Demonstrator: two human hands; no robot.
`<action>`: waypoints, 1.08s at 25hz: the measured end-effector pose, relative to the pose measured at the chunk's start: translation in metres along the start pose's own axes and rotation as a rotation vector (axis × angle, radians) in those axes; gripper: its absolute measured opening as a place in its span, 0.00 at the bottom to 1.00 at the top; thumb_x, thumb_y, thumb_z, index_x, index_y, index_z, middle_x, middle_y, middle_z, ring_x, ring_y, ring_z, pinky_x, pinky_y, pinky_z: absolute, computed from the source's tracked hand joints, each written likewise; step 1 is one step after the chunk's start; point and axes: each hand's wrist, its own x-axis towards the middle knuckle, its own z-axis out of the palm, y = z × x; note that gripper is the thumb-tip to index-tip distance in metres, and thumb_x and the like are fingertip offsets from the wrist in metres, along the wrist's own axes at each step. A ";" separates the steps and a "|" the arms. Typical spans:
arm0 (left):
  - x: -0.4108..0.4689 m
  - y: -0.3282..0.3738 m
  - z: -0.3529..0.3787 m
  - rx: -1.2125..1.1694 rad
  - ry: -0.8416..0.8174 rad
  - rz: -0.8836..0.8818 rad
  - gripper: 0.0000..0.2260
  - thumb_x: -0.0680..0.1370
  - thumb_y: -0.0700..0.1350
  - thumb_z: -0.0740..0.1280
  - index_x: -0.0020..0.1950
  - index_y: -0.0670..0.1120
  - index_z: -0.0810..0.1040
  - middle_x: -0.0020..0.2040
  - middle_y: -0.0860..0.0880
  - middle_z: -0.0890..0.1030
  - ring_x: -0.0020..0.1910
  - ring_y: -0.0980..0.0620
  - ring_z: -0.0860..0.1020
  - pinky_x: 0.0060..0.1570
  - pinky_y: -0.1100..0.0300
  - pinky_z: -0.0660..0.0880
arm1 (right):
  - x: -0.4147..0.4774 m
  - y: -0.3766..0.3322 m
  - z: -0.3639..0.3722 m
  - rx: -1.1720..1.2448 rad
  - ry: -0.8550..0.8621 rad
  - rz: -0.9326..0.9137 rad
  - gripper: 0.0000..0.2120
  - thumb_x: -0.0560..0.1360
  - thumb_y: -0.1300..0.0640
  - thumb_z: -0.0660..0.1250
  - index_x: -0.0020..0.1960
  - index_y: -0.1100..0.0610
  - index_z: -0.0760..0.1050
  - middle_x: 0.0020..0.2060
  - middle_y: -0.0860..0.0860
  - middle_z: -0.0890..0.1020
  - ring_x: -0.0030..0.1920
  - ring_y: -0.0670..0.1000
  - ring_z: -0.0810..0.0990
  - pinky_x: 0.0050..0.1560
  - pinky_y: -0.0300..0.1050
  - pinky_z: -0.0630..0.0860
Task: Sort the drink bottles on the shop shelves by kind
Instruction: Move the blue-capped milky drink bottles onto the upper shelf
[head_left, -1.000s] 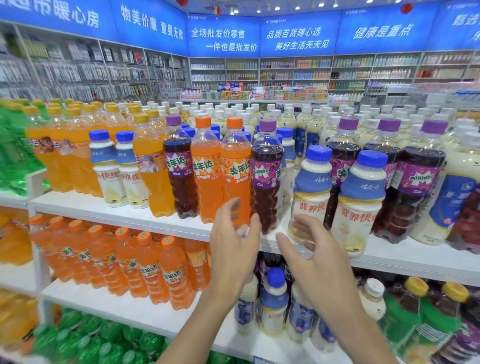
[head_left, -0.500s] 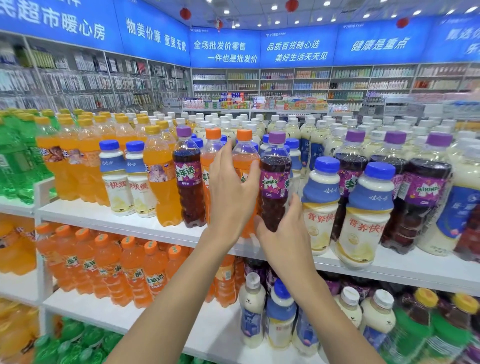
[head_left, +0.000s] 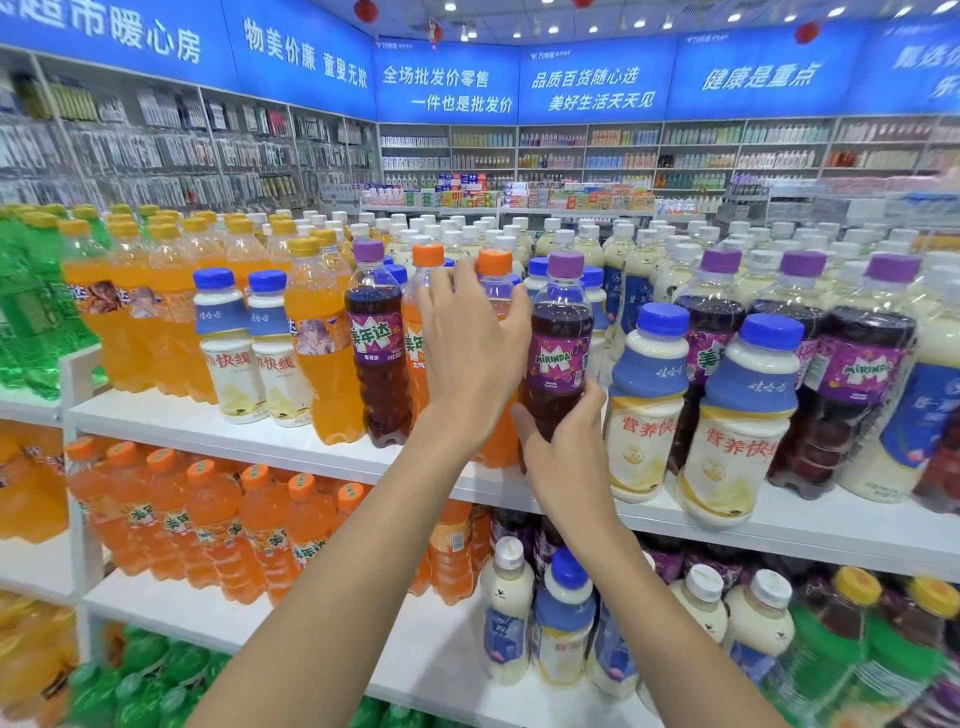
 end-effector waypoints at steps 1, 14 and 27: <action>-0.001 0.000 0.000 -0.029 0.007 0.006 0.21 0.82 0.54 0.66 0.69 0.43 0.74 0.63 0.46 0.76 0.65 0.46 0.70 0.69 0.49 0.68 | 0.000 0.000 -0.001 0.001 -0.005 -0.005 0.33 0.79 0.50 0.72 0.74 0.55 0.57 0.68 0.53 0.74 0.66 0.53 0.76 0.61 0.49 0.76; -0.040 -0.035 -0.006 -0.379 -0.100 0.030 0.27 0.79 0.55 0.72 0.73 0.56 0.63 0.56 0.52 0.82 0.44 0.58 0.82 0.52 0.60 0.79 | -0.002 -0.002 -0.013 0.022 -0.085 -0.043 0.30 0.78 0.48 0.72 0.73 0.51 0.60 0.64 0.50 0.76 0.62 0.52 0.78 0.58 0.53 0.78; -0.072 -0.056 -0.030 -0.650 -0.330 -0.103 0.24 0.79 0.49 0.73 0.73 0.54 0.68 0.60 0.60 0.83 0.60 0.61 0.81 0.60 0.61 0.80 | -0.030 -0.024 -0.037 0.207 -0.182 -0.046 0.21 0.77 0.43 0.72 0.66 0.42 0.68 0.57 0.40 0.81 0.56 0.38 0.81 0.52 0.38 0.79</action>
